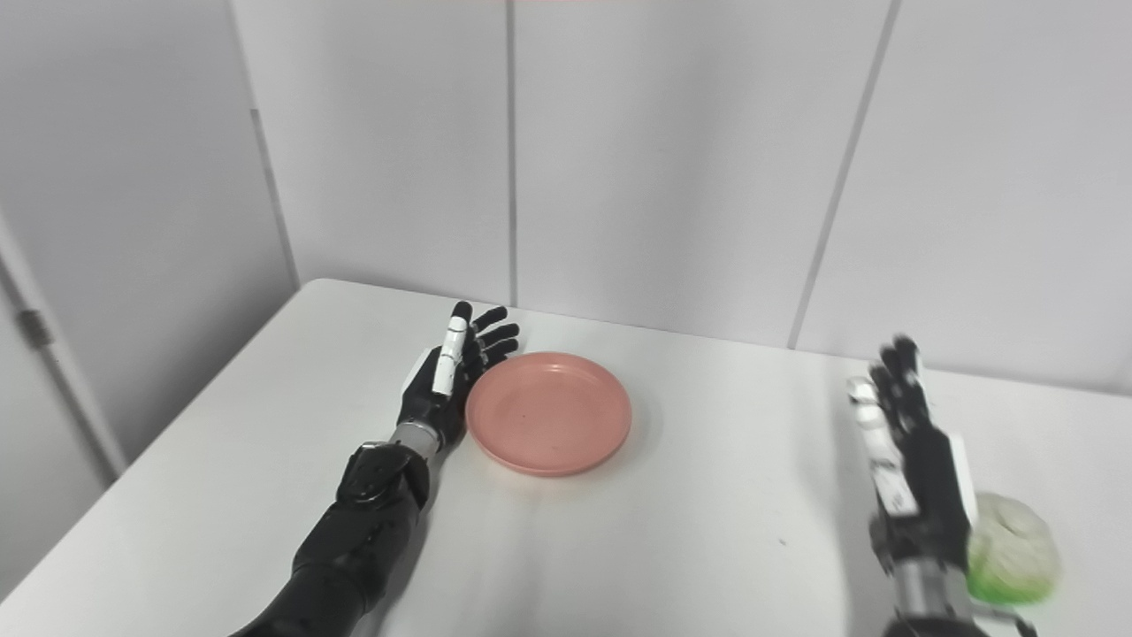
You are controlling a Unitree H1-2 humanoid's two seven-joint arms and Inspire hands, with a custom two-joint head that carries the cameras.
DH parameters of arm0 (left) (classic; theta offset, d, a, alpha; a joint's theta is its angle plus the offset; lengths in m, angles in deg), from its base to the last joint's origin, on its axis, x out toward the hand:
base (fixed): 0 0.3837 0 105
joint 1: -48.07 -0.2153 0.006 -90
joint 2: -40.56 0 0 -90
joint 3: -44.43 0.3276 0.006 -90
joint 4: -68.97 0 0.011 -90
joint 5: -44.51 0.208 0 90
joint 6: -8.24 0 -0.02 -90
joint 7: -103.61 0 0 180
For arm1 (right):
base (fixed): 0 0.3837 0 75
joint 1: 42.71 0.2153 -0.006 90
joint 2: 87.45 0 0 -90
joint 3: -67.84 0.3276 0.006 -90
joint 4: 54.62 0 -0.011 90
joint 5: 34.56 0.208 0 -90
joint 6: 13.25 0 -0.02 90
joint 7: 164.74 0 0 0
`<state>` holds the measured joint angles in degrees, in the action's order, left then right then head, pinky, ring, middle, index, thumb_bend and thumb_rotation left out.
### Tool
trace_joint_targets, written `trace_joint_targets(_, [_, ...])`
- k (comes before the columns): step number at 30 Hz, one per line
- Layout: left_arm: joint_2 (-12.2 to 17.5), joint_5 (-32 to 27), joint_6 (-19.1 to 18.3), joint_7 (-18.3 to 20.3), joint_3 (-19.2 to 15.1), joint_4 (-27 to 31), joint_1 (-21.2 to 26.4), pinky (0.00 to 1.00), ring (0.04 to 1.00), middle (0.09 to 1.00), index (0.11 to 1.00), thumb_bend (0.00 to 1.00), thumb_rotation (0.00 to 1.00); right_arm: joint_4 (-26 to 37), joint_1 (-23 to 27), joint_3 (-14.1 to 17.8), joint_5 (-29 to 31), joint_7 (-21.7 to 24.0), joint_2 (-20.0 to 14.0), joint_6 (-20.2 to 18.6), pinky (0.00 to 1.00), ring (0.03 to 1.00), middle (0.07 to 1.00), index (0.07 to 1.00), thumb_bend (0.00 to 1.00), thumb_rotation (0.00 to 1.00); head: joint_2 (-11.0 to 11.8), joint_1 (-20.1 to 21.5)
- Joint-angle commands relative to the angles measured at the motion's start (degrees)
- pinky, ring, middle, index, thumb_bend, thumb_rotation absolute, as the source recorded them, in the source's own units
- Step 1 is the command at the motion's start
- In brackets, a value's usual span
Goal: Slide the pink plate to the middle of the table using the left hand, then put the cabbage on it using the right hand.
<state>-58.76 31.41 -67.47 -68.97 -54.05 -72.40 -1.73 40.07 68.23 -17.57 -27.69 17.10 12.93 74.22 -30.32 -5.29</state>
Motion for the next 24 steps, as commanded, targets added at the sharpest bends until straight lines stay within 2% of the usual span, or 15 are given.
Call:
trace_joint_targets(1, [-1.0,-0.1,0.2,1.1,0.5,2.3,2.8,0.95,0.851,0.820,0.811,0.76,1.00,5.5,4.1,-0.1,-2.2,-0.3,-2.2,-2.5,1.00,0.992,0.991,0.996,0.64,0.63,-0.6,2.9])
trace_joint_targets(2, [-1.7,-0.1,0.2,1.4,0.8,2.5,2.6,0.96,0.850,0.820,0.812,0.75,1.00,7.5,4.6,-0.2,-3.4,-0.5,-2.7,-3.7,0.98,0.984,0.980,0.989,0.64,0.62,-0.9,5.9])
trace_joint_targets(3, [-2.3,-0.1,0.6,1.9,1.3,2.5,2.3,0.95,0.852,0.824,0.815,0.75,1.00,9.5,5.0,-0.1,-4.3,-0.7,-3.3,-5.0,0.95,0.967,0.965,0.978,0.64,0.60,-0.9,5.9])
trace_joint_targets(4, [-2.8,-0.2,0.8,2.4,1.5,2.4,2.0,0.94,0.854,0.828,0.818,0.75,1.00,11.5,5.4,-0.2,-5.7,-0.9,-3.9,-6.8,0.94,0.963,0.962,0.975,0.64,0.59,-1.2,8.9])
trace_joint_targets(5, [-3.1,-0.3,1.0,2.8,1.6,2.4,1.8,0.92,0.858,0.833,0.818,0.74,1.00,12.7,5.7,-0.2,-6.6,-1.0,-4.3,-8.1,0.95,0.954,0.957,0.970,0.63,0.59,-1.2,8.9])
trace_joint_targets(6, [-4.0,-0.3,0.8,2.9,1.8,2.6,1.5,0.92,0.860,0.835,0.818,0.74,1.00,14.6,6.4,0.2,-7.2,-0.9,-5.4,-10.0,0.95,0.950,0.955,0.968,0.62,0.58,-1.7,12.1])
trace_joint_targets(7, [-4.6,-0.4,0.6,2.9,1.9,2.8,1.3,0.90,0.851,0.830,0.819,0.73,1.00,15.9,6.9,0.6,-7.5,-0.8,-6.2,-11.3,0.94,0.951,0.953,0.962,0.64,0.52,-1.7,12.6])
trace_joint_targets(8, [-5.5,-0.6,0.3,3.0,2.0,3.2,1.0,0.90,0.846,0.828,0.819,0.73,1.00,17.2,7.6,1.2,-7.3,-0.2,-7.7,-12.9,0.94,0.951,0.952,0.958,0.64,0.49,-2.1,15.5])
trace_joint_targets(9, [-6.1,-0.7,0.0,3.1,1.9,3.5,0.8,0.89,0.845,0.822,0.815,0.72,1.00,18.1,8.2,1.6,-7.2,0.2,-8.8,-14.1,0.94,0.955,0.956,0.962,0.66,0.45,-2.1,15.5])
trace_joint_targets(10, [-7.0,-0.7,-0.5,2.8,2.0,3.9,0.6,0.88,0.843,0.815,0.808,0.72,1.00,19.3,8.8,2.0,-7.2,0.9,-10.5,-16.2,0.94,0.959,0.960,0.962,0.68,0.41,-2.3,18.0])
trace_joint_targets(14, [-9.3,0.0,-1.7,2.2,2.5,4.9,0.0,0.86,0.852,0.811,0.795,0.75,1.00,22.0,9.7,2.8,-8.6,3.5,-17.2,-22.2,0.86,0.948,0.969,0.975,0.66,0.39,-2.9,21.6])
trace_joint_targets(15, [-9.7,0.6,-1.9,2.0,2.8,5.0,-0.1,0.86,0.851,0.814,0.801,0.76,1.00,22.3,9.7,2.7,-9.7,4.6,-19.6,-23.4,0.86,0.937,0.958,0.974,0.65,0.44,-3.2,22.8])
trace_joint_targets(19, [-11.6,2.8,-0.6,-0.2,4.1,5.6,-0.9,0.84,0.839,0.808,0.797,0.74,1.00,21.5,9.1,3.6,-11.0,10.5,-28.0,-24.4,0.87,0.932,0.935,0.977,0.66,0.49,-3.4,24.8])
trace_joint_targets(22, [-11.9,3.2,1.1,-0.2,4.5,4.7,-0.9,0.81,0.830,0.801,0.788,0.73,1.00,20.8,8.5,4.0,-14.9,14.6,-31.4,-24.4,0.76,0.893,0.919,0.964,0.70,0.50,-3.3,25.5])
trace_joint_targets(24, [-12.2,2.8,2.4,0.0,4.3,3.8,-0.9,0.80,0.818,0.790,0.776,0.71,1.00,20.4,8.0,4.4,-17.8,17.9,-33.0,-24.4,0.77,0.878,0.906,0.948,0.71,0.49,-3.2,26.1])
